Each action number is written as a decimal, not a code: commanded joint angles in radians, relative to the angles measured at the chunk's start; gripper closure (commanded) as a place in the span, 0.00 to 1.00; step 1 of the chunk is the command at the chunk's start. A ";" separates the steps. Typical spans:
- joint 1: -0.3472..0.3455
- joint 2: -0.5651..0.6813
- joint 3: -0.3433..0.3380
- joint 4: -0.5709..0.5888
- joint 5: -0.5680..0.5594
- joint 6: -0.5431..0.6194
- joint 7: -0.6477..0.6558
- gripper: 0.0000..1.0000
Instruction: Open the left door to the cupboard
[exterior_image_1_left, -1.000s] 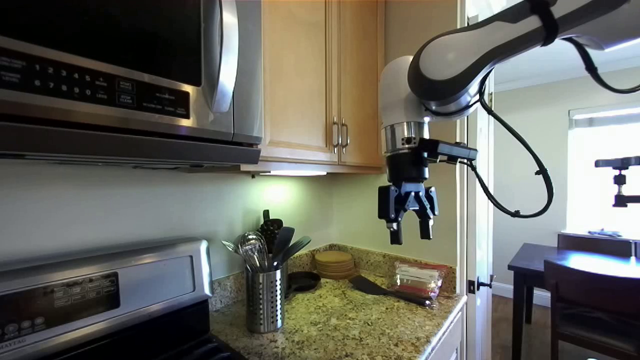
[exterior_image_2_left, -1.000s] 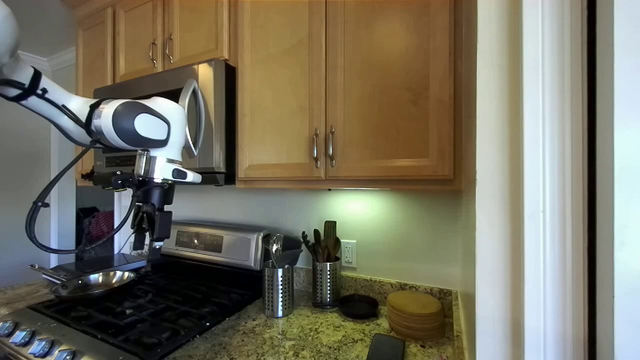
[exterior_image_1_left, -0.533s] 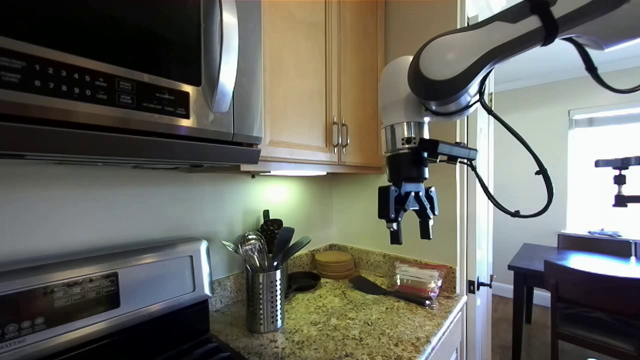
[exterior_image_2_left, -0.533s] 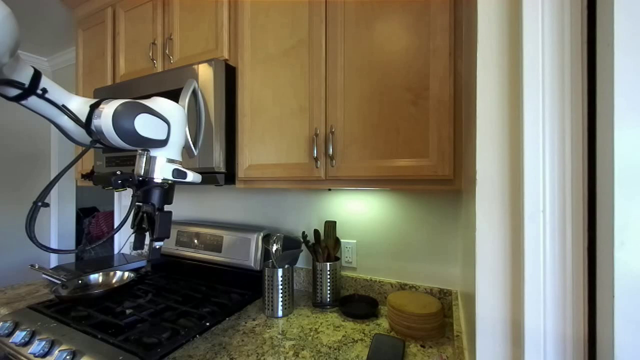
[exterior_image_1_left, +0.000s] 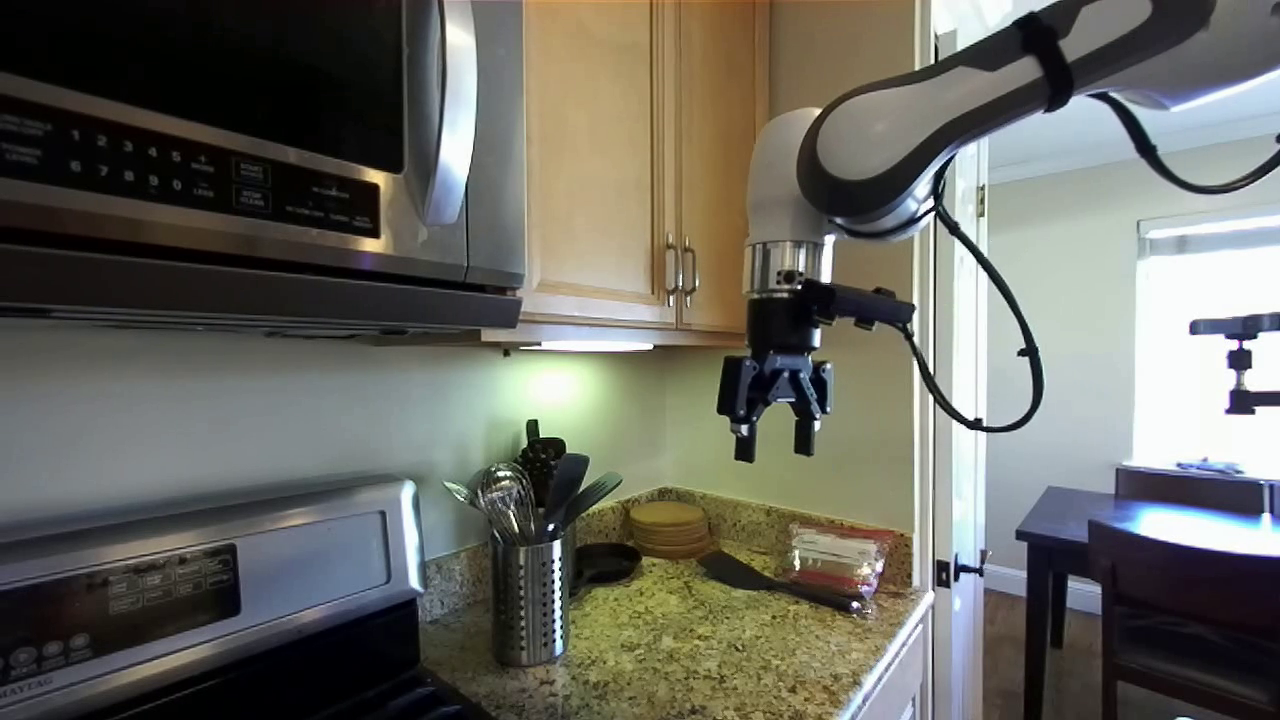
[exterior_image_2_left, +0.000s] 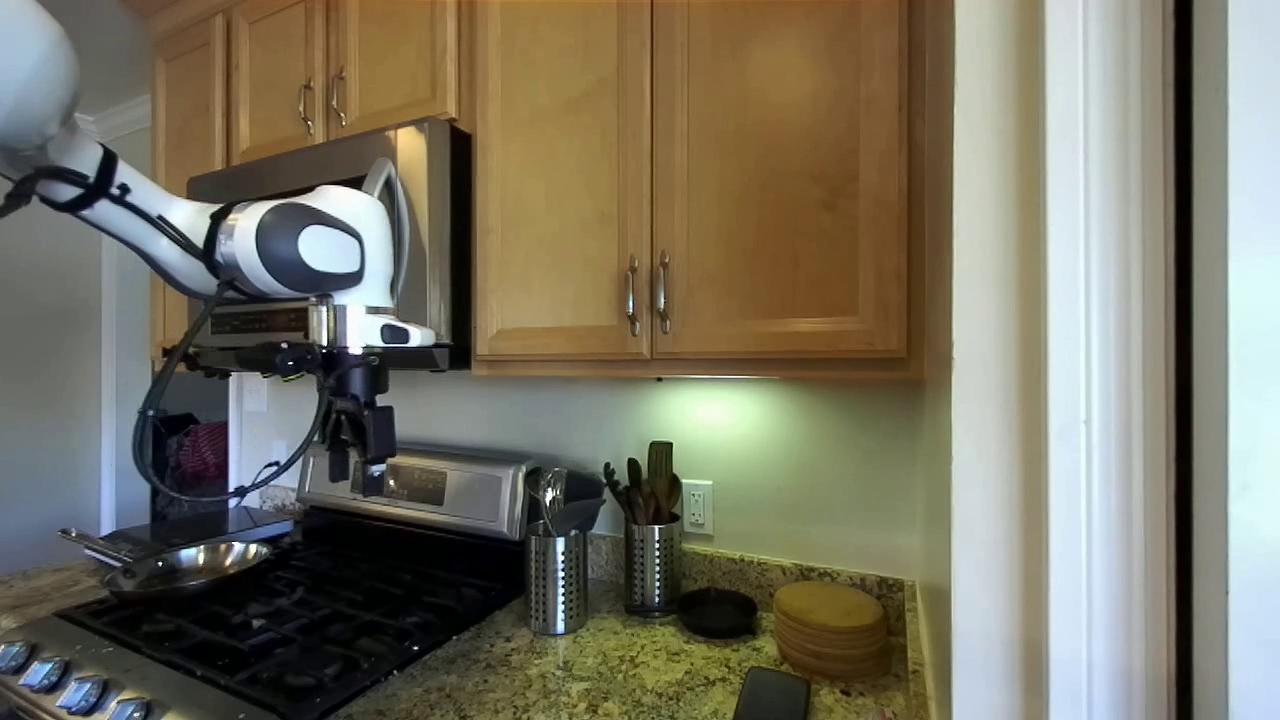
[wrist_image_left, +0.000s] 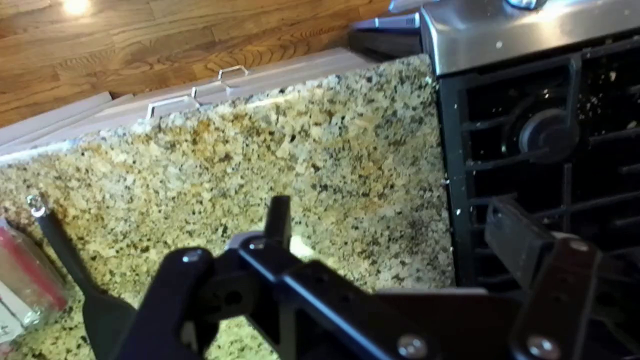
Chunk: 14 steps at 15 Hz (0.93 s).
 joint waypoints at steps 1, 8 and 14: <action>-0.030 0.086 -0.023 0.092 -0.092 0.079 0.011 0.00; -0.052 0.221 -0.104 0.273 -0.214 0.231 -0.072 0.00; -0.051 0.234 -0.163 0.339 -0.214 0.346 -0.219 0.00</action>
